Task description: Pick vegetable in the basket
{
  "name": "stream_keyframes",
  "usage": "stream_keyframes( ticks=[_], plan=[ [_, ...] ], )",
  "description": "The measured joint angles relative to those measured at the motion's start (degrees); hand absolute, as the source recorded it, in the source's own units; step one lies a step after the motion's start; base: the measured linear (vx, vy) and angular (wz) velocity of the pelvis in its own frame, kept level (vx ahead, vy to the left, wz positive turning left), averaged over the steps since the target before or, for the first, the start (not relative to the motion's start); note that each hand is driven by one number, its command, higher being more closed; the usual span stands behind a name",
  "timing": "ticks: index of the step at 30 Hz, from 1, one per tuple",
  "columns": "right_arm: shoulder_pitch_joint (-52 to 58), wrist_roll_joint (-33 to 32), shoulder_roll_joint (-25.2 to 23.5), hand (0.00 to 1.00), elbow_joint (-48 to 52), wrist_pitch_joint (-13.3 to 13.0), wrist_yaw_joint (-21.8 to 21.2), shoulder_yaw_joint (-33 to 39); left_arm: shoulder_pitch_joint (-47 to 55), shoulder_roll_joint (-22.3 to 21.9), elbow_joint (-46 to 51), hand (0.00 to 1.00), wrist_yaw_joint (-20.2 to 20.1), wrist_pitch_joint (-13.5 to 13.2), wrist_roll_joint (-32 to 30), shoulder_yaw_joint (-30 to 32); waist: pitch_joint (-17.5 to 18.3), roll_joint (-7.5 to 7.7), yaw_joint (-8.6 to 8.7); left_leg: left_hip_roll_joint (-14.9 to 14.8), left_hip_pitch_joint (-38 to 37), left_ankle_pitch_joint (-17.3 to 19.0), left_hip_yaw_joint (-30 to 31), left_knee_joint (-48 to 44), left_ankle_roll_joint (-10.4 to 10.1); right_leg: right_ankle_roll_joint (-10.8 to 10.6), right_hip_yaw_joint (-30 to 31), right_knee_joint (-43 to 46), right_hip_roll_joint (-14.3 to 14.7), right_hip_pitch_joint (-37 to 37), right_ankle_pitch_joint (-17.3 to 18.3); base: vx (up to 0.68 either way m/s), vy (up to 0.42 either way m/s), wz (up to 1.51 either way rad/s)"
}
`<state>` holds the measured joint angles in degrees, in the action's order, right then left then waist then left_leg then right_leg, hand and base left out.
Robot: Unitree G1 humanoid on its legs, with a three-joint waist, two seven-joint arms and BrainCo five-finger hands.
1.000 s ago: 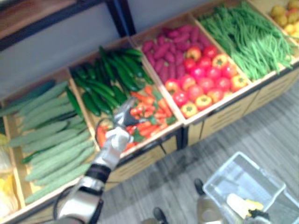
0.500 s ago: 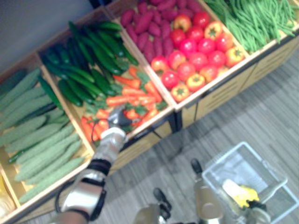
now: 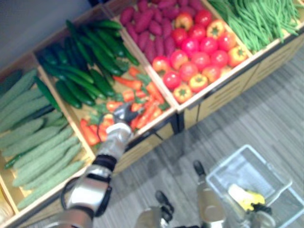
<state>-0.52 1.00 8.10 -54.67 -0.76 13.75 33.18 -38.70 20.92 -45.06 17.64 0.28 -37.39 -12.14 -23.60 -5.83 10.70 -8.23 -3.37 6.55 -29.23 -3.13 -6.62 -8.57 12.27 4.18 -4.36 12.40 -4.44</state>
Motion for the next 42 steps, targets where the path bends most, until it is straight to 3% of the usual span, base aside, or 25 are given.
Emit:
stream_keyframes(
  ticks=[6, 14, 17, 20, 21, 22, 23, 25, 26, 27, 29, 32, 33, 34, 35, 36, 37, 38, 39, 40, 41, 42],
  plan=[
    [1.88, -1.22, 0.33, 1.00, 0.86, -0.80, 0.22, -2.26, 2.72, 2.93, 10.25, 1.00, 2.43, 0.33, -1.09, 0.32, 0.38, 0.29, -0.88, -0.31, -1.83, -0.05, 1.60, 0.06, -0.04, 0.44, -3.07, -0.05, -0.26, -2.66, 0.27, 0.01, -0.002, 0.13],
    [4.74, -1.58, -0.16, 1.00, 0.53, -0.49, 0.14, -2.76, 7.53, 4.05, 19.35, 1.00, 4.69, 0.34, -2.48, 1.54, 5.19, 1.06, -2.41, -0.28, -3.08, -0.77, 3.49, 0.94, 0.00, 0.98, -5.49, -0.53, -0.47, -5.15, 0.62, 0.00, -0.011, 0.14],
    [5.29, -1.58, -0.15, 1.00, -0.27, -0.18, 0.08, -2.63, 9.25, 4.06, 23.71, 1.00, 4.91, 0.43, -3.54, 5.22, 6.74, 1.63, -3.13, -0.34, -3.85, -0.75, 3.42, 1.01, -0.09, 1.10, -5.48, -1.18, -0.38, -6.11, 0.69, 0.00, -0.002, -0.01],
    [5.27, -1.58, -0.13, 1.00, -0.22, 0.60, -0.06, -2.74, 12.44, 4.10, 30.66, 1.00, 7.21, 0.53, -3.29, 10.23, 7.06, 2.18, -3.81, -1.45, -3.48, 1.94, 3.05, -3.62, -0.56, 1.16, -3.73, -1.31, 0.69, -6.69, 0.71, 0.01, 0.000, -0.32],
    [5.17, -1.58, 0.10, 1.00, -0.12, 0.77, -0.20, -3.70, 15.25, 4.10, 34.71, 1.00, 7.99, 0.47, -2.60, 12.25, 7.08, 2.15, -5.09, -2.74, -2.58, 4.64, 3.70, -8.35, -0.44, 1.40, -1.69, -1.09, 1.90, -6.62, 0.63, 0.01, 0.014, -0.74],
    [5.06, -1.57, 0.31, 1.00, -0.11, 0.89, -0.20, -4.59, 16.74, 4.10, 37.04, 1.00, 8.45, 0.44, -2.03, 13.21, 7.08, 2.18, -5.56, -3.09, -1.94, 5.67, 5.59, -10.66, -0.17, 1.70, -0.30, -1.08, 2.55, -6.44, 0.39, 0.01, 0.017, -1.08],
    [4.86, -1.55, 0.58, 1.00, 0.08, 0.88, -0.30, -6.20, 19.47, 4.06, 41.00, 1.00, 9.13, 0.31, -1.34, 14.89, 7.26, 2.60, -6.39, -2.76, -0.13, 7.31, 12.24, -14.54, 0.77, 1.75, 2.33, -1.14, 3.35, -5.74, -0.18, 0.00, 0.020, -0.99],
    [3.67, -1.03, 1.46, 1.00, 0.43, 0.99, -0.54, -8.90, 23.79, 3.95, 45.24, 1.00, 10.40, -0.19, -0.99, 17.19, 7.48, 2.58, -6.68, -1.22, 1.37, 11.20, 25.30, -17.20, 0.42, 1.54, 5.72, -1.13, 4.75, -4.56, -0.78, -0.05, 0.139, -1.02],
    [3.55, -0.99, 1.56, 1.00, 0.86, 1.09, -0.64, -9.04, 24.36, 3.80, 45.46, 1.00, 10.73, -0.28, -0.98, 17.22, 7.57, 2.48, -6.54, -1.18, 1.18, 12.27, 26.69, -16.85, 0.03, 1.26, 6.36, -1.20, 5.22, -4.28, -1.04, -0.10, 0.194, -0.66],
    [3.69, -0.92, 1.03, 1.00, 2.09, 1.25, -0.75, -8.97, 24.32, 2.53, 45.36, 1.00, 10.74, -0.45, -0.95, 16.93, 7.72, 2.79, -6.06, -0.96, 1.19, 14.33, 26.64, -16.27, -0.35, 0.51, 6.82, -1.30, 5.41, -3.61, -1.53, -0.11, 0.150, -0.45],
    [5.29, -0.92, -0.90, 1.00, 4.66, 1.64, -1.05, -9.50, 25.18, 0.01, 45.30, 1.00, 10.71, -0.70, -0.30, 16.16, 8.01, 5.65, -6.31, 0.74, 1.12, 14.40, 24.26, -16.75, 0.01, -0.35, 9.19, -1.29, 4.16, -2.84, -2.53, -0.12, 0.165, -0.50],
    [6.90, -0.91, -2.74, 1.00, 9.42, 1.75, -1.11, -11.70, 25.66, -0.10, 45.03, 1.00, 10.71, -0.80, 1.25, 14.58, 8.16, 8.60, -6.19, 2.46, 1.62, 14.55, 20.21, -17.56, 0.71, 0.76, 11.71, -1.17, 2.98, -0.61, -3.59, -0.08, 0.109, -0.50],
    [6.90, -0.86, -2.96, 1.00, 9.96, 1.70, -1.10, -11.69, 25.66, -0.17, 45.02, 1.00, 10.68, -0.85, 1.25, 14.45, 8.22, 8.93, -6.13, 2.73, 2.16, 14.41, 19.51, -18.34, 0.98, 3.84, 10.93, -1.24, 2.64, 0.16, -3.68, -0.10, 0.109, -0.67],
    [6.65, -0.83, -3.03, 1.00, 11.35, 1.47, -1.09, -11.69, 25.50, -0.24, 45.16, 1.00, 10.50, -1.00, 1.27, 14.39, 7.96, 8.73, -5.92, 2.30, 3.72, 13.05, 16.53, -18.66, 3.05, 18.75, 1.18, -1.86, 0.83, 2.47, -1.85, -0.07, 0.072, -0.65],
    [6.26, -0.84, -2.98, 1.00, 11.44, 1.39, -1.06, -11.68, 25.63, -0.35, 45.25, 1.00, 10.22, -1.03, 1.27, 14.83, 7.76, 8.43, -6.18, 1.46, 3.62, 12.34, 15.09, -17.61, 3.83, 21.64, -3.80, -0.61, -0.06, 3.58, 0.61, -0.11, 0.023, -1.02],
    [5.03, -0.94, -3.26, 1.00, 11.48, 1.29, -0.88, -12.03, 26.19, -0.42, 45.20, 1.00, 9.51, -0.99, 1.28, 16.81, 7.23, 8.25, -6.62, 0.29, 2.06, 12.22, 11.56, -15.78, 3.69, 17.10, -10.40, 10.40, -1.28, 7.83, 2.91, -0.10, -0.023, -1.05],
    [5.23, -0.93, -3.67, 1.00, 11.52, 1.07, -0.42, -12.29, 27.81, -0.78, 45.20, 1.00, 8.91, -0.92, 1.31, 18.67, 7.23, 8.52, -6.30, 0.32, 0.65, 12.20, 9.35, -15.13, 3.70, 14.62, -14.54, 20.33, -2.77, 8.23, 4.92, -0.08, -0.056, -0.97],
    [5.66, -0.91, -3.61, 1.00, 11.49, 0.91, -0.42, -12.90, 28.96, -0.93, 45.58, 1.00, 8.77, -0.91, 1.32, 19.45, 7.51, 8.83, -6.27, 0.25, -0.02, 12.25, 7.96, -14.96, 3.70, 14.19, -16.80, 23.51, -3.70, 7.28, 6.60, -0.02, -0.073, -0.84],
    [6.03, -0.69, -3.58, 1.00, 11.41, 0.46, -0.42, -14.25, 31.31, -1.24, 47.54, 1.00, 8.67, -0.94, 1.32, 21.30, 8.36, 9.43, -6.42, -0.21, -0.11, 12.36, 5.57, -14.96, 3.54, 12.70, -21.97, 25.42, -5.15, 6.04, 12.43, 0.00, -0.057, -0.75],
    [5.81, -0.14, -3.58, 1.00, 11.36, 0.27, -0.44, -15.14, 32.22, -1.38, 48.77, 1.00, 8.62, -0.95, 1.32, 22.08, 8.63, 9.85, -6.64, -0.40, -0.15, 12.54, 4.11, -15.13, 3.24, 12.65, -24.66, 25.35, -5.66, 5.60, 14.24, 0.08, -0.070, -1.10],
    [4.59, 1.53, -3.54, 1.00, 11.06, 0.05, -0.62, -16.20, 33.82, -1.98, 50.40, 1.00, 8.54, -0.89, 1.33, 24.36, 8.88, 10.56, -7.36, -0.99, 0.34, 13.19, 1.17, -16.73, 2.13, 10.89, -28.63, 22.44, -5.55, 5.50, 12.78, 0.08, -0.050, -1.42],
    [3.28, 2.88, -3.50, 1.00, 10.66, 0.13, -0.81, -18.16, 35.94, -2.87, 50.49, 1.00, 8.19, -0.85, 1.31, 26.16, 9.19, 9.28, -7.97, -3.24, 0.83, 12.80, -0.84, -17.15, 2.80, 14.68, -28.82, 17.21, -0.47, 5.02, 7.22, 0.09, -0.069, -1.69]
  ],
)
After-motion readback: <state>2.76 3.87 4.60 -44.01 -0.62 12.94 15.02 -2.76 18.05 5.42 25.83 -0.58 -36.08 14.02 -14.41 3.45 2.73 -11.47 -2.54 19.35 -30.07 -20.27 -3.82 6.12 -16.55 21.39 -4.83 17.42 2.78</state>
